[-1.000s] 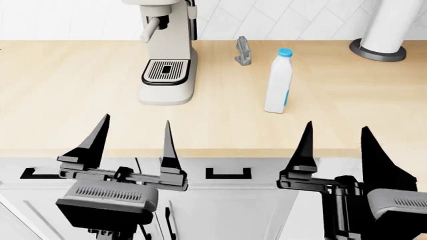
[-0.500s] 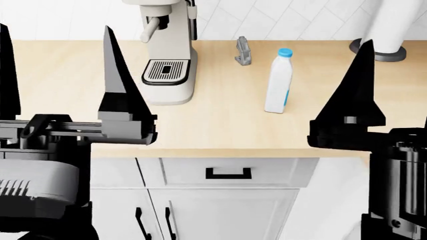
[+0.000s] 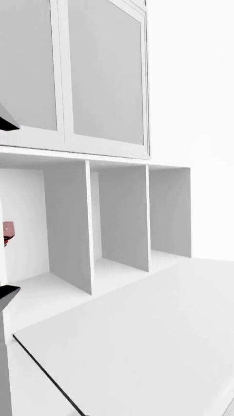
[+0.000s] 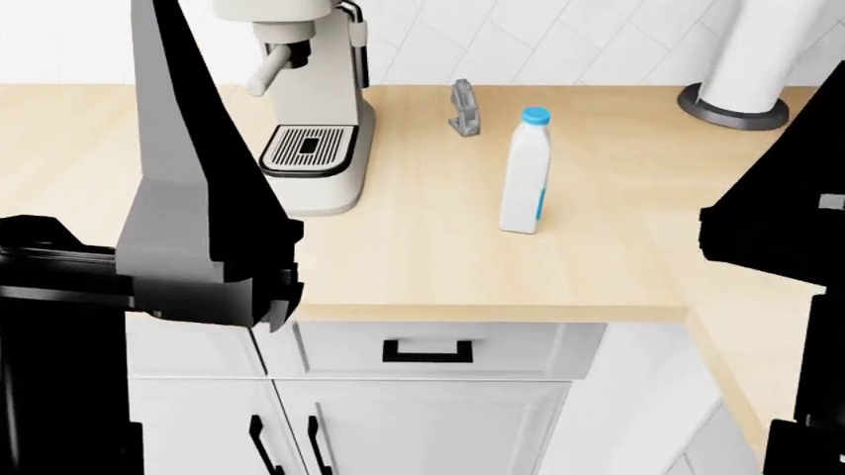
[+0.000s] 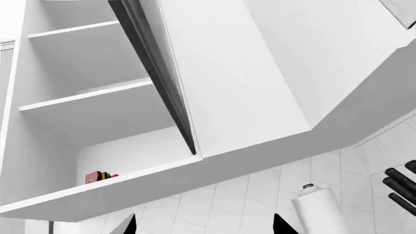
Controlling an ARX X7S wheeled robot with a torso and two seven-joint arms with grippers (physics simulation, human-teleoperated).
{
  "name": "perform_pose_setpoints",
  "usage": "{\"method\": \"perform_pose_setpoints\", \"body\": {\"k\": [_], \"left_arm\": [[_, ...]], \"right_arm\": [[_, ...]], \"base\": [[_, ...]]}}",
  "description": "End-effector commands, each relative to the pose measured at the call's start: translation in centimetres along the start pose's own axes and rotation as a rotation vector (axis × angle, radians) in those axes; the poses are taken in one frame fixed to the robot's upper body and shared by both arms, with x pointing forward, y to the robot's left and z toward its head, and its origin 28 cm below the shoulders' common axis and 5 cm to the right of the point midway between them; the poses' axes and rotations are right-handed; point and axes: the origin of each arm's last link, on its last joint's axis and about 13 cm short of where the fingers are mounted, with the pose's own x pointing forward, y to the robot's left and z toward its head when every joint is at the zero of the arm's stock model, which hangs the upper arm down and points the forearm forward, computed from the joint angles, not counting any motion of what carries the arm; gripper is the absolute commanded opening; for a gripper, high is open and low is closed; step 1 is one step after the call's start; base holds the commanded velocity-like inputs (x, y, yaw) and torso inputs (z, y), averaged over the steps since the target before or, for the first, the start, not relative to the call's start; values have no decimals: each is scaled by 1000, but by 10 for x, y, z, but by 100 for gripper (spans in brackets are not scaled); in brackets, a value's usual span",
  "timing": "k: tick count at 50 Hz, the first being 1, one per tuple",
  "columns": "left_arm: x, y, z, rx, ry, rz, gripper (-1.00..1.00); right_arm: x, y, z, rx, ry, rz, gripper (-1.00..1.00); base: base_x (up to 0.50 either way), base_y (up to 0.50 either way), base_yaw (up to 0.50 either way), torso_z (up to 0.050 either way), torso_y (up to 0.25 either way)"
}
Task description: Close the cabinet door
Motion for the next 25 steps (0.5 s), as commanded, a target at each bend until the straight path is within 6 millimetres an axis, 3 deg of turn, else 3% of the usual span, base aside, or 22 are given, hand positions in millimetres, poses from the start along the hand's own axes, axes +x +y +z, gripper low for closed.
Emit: {"method": "perform_pose_setpoints", "body": {"k": [1,9,25], "left_arm": [[-6,9,2,54,59,68,100],[-6,9,1,49,63,72,100],[-4,12,6,40,46,86,100]], "right_arm": [[-1,2,16,-109,-38,205,100],[-2,3,13,-136,-24,223,100],[-2,3,16,-140,-45,217,100]], "base": [[500,4,0,-108,0],[500,53,0,-76,0],[499,117,0,-5,0]]}}
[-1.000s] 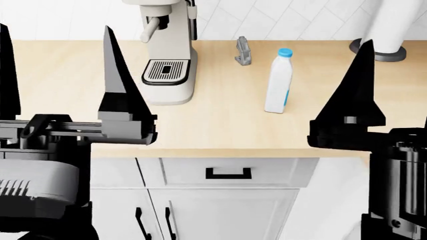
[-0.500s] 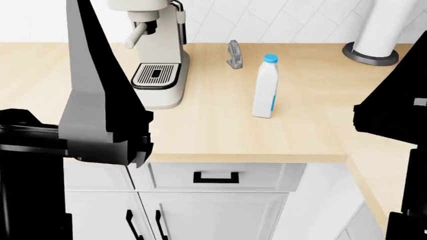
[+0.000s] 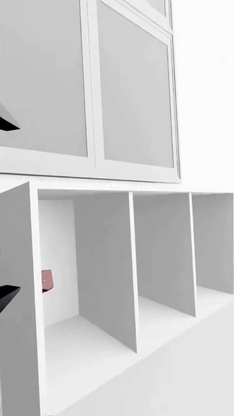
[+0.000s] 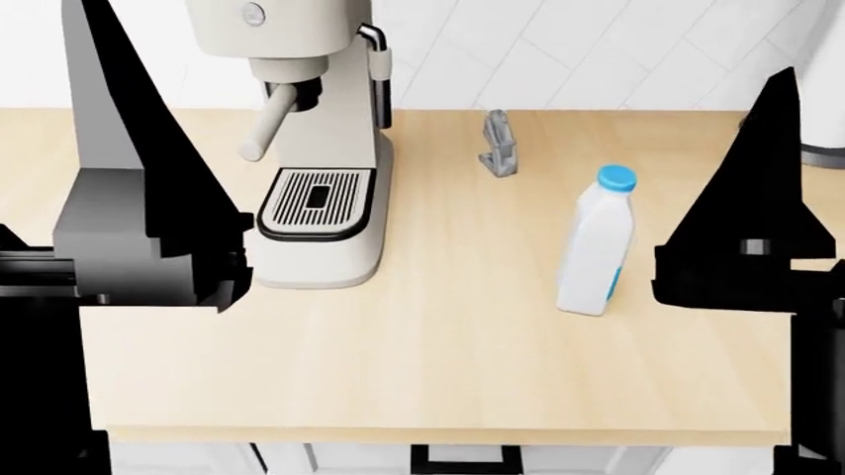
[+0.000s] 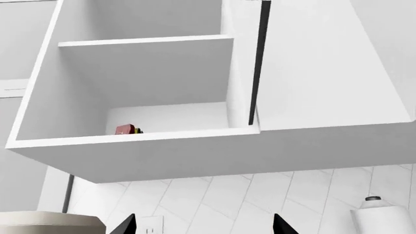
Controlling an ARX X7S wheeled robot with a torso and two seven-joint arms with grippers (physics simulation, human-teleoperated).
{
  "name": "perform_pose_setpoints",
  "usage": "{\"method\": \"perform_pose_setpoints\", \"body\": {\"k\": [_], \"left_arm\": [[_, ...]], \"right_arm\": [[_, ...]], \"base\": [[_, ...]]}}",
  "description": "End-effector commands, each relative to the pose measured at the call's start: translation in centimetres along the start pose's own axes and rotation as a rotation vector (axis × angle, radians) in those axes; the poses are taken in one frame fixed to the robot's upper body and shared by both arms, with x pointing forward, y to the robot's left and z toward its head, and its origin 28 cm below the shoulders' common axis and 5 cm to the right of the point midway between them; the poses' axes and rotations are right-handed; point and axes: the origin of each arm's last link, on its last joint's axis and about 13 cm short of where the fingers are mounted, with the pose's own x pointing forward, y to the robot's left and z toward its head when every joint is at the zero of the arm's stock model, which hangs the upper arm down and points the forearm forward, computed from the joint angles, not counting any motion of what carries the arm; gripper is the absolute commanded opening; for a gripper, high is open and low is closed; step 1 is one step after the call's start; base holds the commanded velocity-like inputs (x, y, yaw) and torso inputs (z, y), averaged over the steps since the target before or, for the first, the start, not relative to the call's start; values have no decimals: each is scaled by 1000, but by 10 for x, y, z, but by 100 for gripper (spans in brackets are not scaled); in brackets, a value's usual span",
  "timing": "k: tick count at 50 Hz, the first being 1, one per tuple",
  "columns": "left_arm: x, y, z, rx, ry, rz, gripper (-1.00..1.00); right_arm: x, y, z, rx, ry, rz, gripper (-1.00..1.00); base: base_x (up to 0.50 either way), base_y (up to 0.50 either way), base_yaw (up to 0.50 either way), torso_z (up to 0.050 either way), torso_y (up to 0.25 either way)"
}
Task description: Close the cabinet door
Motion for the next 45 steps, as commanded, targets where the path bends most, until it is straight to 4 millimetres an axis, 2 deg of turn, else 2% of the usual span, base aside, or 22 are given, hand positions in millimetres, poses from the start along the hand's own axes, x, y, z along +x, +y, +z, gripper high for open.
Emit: {"method": "perform_pose_setpoints", "body": {"k": [1,9,45], "left_arm": [[0,2,2,-6,-9,10,100],[-1,2,5,-16,-33,-1,100],[-3,1,8,8,-36,-14,100]], "right_arm": [[5,3,8,-11,-59,44,100],[5,2,8,-5,-62,43,100],[5,0,8,-12,-71,36,100]], "base": [[191,2,0,0,0],[14,0,0,3,0],[0,0,0,50,0]]}}
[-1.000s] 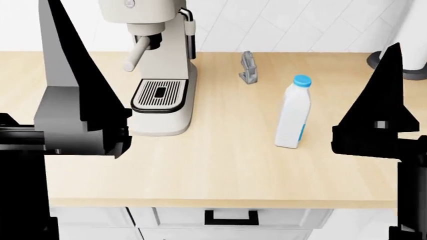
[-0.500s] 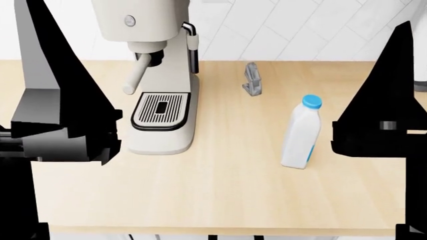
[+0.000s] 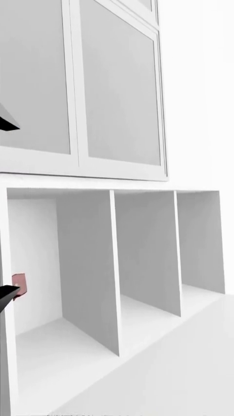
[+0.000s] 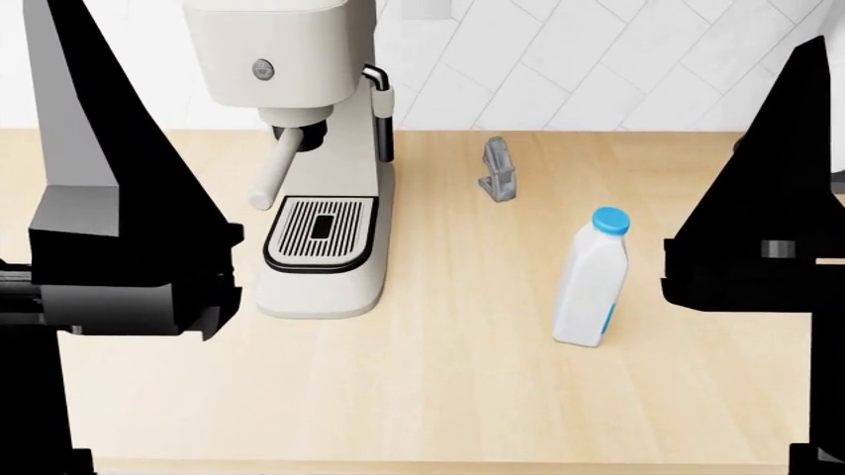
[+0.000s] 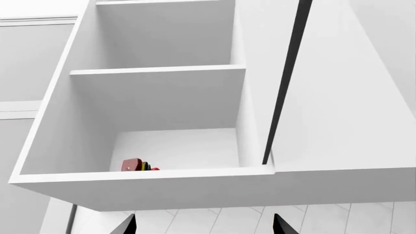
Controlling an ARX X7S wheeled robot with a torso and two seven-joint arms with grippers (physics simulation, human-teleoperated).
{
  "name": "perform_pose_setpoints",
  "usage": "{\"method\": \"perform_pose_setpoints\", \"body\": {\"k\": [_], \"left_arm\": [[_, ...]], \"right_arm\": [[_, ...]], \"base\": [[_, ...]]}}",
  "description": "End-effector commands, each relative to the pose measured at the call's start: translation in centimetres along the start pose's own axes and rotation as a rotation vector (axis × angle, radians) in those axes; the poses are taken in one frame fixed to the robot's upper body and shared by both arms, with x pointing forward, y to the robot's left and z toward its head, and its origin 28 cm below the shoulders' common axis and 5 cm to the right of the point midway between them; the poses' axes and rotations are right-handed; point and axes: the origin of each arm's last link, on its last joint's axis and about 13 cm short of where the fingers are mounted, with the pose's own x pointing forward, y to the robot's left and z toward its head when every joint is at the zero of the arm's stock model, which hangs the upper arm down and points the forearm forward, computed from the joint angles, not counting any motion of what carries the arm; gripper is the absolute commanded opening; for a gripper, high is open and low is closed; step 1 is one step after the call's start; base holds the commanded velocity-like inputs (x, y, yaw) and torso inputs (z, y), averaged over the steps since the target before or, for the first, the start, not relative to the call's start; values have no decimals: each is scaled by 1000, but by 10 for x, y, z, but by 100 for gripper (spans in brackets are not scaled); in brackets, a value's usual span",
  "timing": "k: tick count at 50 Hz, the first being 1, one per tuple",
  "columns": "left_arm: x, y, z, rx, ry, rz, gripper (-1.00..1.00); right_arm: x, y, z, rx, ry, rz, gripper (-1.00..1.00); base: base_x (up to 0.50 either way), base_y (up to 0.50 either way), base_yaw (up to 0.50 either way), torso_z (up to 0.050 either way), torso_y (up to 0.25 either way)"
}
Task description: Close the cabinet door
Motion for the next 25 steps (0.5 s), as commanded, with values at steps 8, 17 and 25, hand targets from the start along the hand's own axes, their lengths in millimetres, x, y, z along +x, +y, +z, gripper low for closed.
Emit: {"method": "perform_pose_setpoints", "body": {"k": [8,17,25], "left_arm": [[0,1,2,-9,-14,6,100],[1,1,2,-38,-22,17,100],[1,0,2,-38,-24,12,100]], "right_arm": [[2,-4,1,-8,0,-19,100],[8,-29,22,199,-26,-89,100],[10,-39,23,296,-7,-119,100]], "base": [[0,0,0,50,0],[0,0,0,6,0],[0,0,0,0,0]]}}
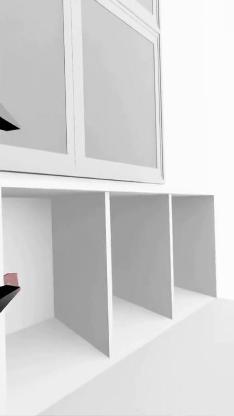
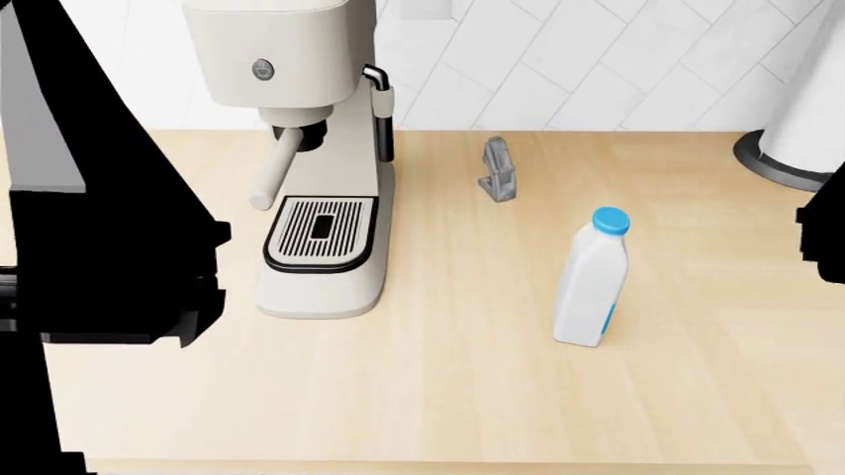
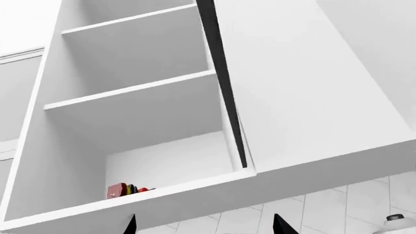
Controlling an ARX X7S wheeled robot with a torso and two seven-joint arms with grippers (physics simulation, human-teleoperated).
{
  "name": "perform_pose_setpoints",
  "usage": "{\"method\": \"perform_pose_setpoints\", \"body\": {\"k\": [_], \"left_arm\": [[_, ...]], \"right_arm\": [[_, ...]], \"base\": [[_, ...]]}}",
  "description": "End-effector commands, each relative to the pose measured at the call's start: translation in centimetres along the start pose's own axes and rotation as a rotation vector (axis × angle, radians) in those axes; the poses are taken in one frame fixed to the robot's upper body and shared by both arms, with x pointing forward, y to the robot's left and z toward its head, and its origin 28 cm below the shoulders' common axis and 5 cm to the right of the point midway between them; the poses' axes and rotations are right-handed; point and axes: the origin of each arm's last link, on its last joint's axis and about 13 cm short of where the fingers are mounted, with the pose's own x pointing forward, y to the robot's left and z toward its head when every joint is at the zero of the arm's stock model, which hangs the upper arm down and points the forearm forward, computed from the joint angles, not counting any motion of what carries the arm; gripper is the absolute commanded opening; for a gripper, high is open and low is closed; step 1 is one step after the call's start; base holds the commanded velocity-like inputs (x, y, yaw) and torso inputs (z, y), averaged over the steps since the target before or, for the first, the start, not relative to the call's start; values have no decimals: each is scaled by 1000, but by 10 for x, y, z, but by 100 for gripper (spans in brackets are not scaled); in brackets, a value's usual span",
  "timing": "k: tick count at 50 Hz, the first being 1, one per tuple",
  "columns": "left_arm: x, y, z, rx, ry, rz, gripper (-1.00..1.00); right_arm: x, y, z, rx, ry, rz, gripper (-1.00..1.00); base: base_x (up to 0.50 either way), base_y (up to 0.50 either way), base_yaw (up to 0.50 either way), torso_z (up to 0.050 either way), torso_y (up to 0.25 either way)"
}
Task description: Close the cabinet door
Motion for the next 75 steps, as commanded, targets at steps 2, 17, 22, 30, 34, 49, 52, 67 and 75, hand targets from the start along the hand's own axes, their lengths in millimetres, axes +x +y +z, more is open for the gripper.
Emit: {"method": "perform_pose_setpoints", "body": {"k": [2,17,22,30,34,49,52,67,75], "left_arm": [[0,-1,0,-10,-5,0,100],[-1,-2,-1,-9,-5,-5,100],[-1,-2,-2,-8,-5,-7,100],[-1,-2,-3,-6,-2,-11,100],[-1,-2,-3,-5,-2,-13,100],[-2,-3,-5,-2,1,-18,100],[-2,-4,-5,-3,0,-19,100],[-2,-5,-5,-1,-1,-23,100],[-3,-6,-6,-2,3,-28,100]], "right_arm": [[5,-15,11,155,6,-55,100],[29,-23,33,240,-8,-65,100],[46,-21,45,217,-18,-50,100],[64,-24,57,230,-30,-59,100],[68,-25,60,235,-33,-61,100],[86,-40,74,271,-48,-112,100],[86,-44,73,269,-43,-133,100],[85,-63,69,233,-32,-259,100],[86,-71,67,211,-31,-324,100]], "base": [[0,0,0,0,0],[0,0,0,0,0],[0,0,0,0,0],[0,0,0,0,0],[0,0,0,0,0],[0,0,0,0,0],[4,0,0,0,0],[1,0,0,0,0],[0,0,0,0,0]]}}
